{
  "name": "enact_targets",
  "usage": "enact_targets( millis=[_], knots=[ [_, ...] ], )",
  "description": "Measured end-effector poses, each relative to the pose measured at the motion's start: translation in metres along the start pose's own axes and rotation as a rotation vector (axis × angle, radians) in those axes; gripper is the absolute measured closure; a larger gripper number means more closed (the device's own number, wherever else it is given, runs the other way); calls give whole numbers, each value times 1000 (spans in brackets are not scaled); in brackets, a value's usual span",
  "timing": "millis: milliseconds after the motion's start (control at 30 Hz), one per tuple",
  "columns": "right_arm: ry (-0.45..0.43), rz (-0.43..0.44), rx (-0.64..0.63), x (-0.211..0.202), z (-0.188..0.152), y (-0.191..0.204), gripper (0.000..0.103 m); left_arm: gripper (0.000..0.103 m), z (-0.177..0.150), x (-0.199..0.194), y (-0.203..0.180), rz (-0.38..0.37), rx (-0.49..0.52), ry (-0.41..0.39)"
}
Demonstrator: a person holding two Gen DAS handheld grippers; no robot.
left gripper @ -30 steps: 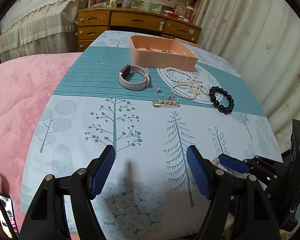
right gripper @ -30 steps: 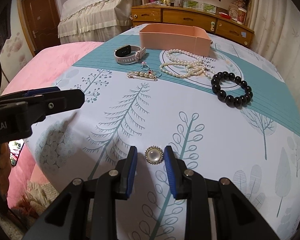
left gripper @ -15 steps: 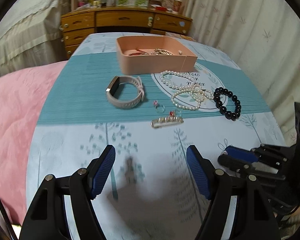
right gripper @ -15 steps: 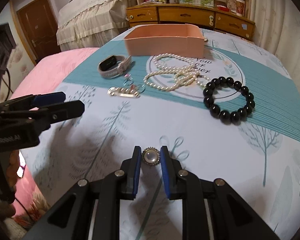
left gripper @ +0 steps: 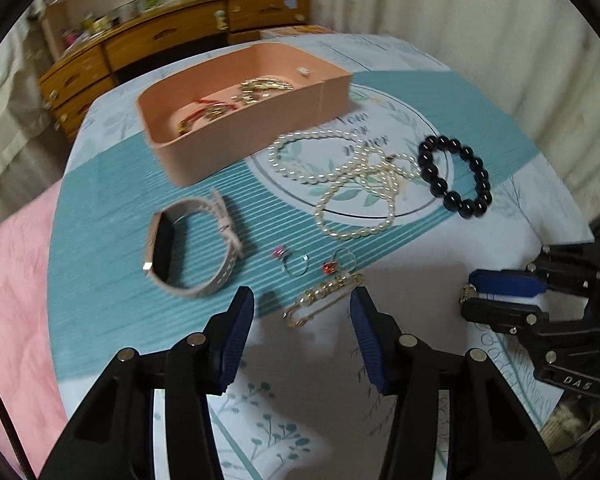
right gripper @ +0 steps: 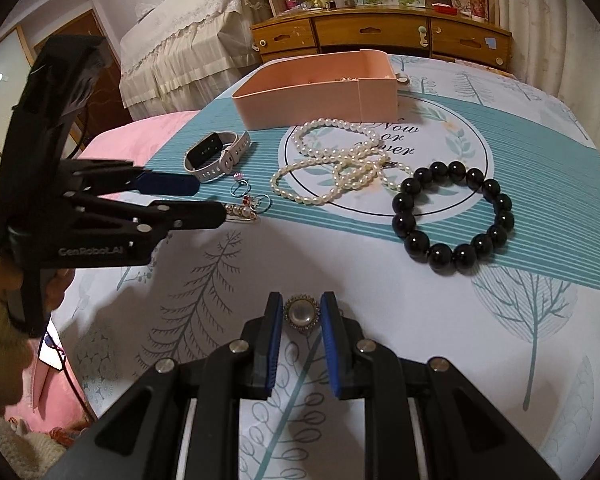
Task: Organize jewelry
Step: 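Carry the gold safety pin with the left tool while the right tool carries the button into the tray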
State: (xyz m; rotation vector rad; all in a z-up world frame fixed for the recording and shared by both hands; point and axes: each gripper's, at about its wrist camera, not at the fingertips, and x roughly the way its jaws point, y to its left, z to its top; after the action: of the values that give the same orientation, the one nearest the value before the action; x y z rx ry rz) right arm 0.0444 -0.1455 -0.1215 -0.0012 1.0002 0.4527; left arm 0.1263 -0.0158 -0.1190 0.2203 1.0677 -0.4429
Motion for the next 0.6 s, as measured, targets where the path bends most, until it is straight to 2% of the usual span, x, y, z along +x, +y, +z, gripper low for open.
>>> enact_targets(
  millis=[100, 167, 200, 333, 367, 400, 467, 600],
  knots=[
    [-4, 10, 1, 0, 1, -3, 84, 55, 5, 9, -9, 9, 82, 50],
    [-7, 15, 9, 0, 2, -5, 84, 59, 7, 14, -12, -2, 118, 75],
    [-9, 19, 15, 1, 2, -7, 84, 63, 9, 15, -11, -21, 120, 93],
    [-13, 32, 32, 0, 2, -12, 84, 67, 19, 19, -3, -74, 109, 134],
    [-14, 33, 34, 0, 2, -13, 84, 71, 22, 20, 0, -85, 107, 143],
    [-15, 35, 36, 0, 2, -13, 84, 78, 24, 21, 2, -89, 104, 152],
    [-16, 39, 37, -1, 1, -14, 84, 84, 29, 23, 5, -91, 103, 176],
    [-20, 44, 41, -1, 0, -14, 84, 87, 34, 27, 6, -81, 102, 202]
  ],
)
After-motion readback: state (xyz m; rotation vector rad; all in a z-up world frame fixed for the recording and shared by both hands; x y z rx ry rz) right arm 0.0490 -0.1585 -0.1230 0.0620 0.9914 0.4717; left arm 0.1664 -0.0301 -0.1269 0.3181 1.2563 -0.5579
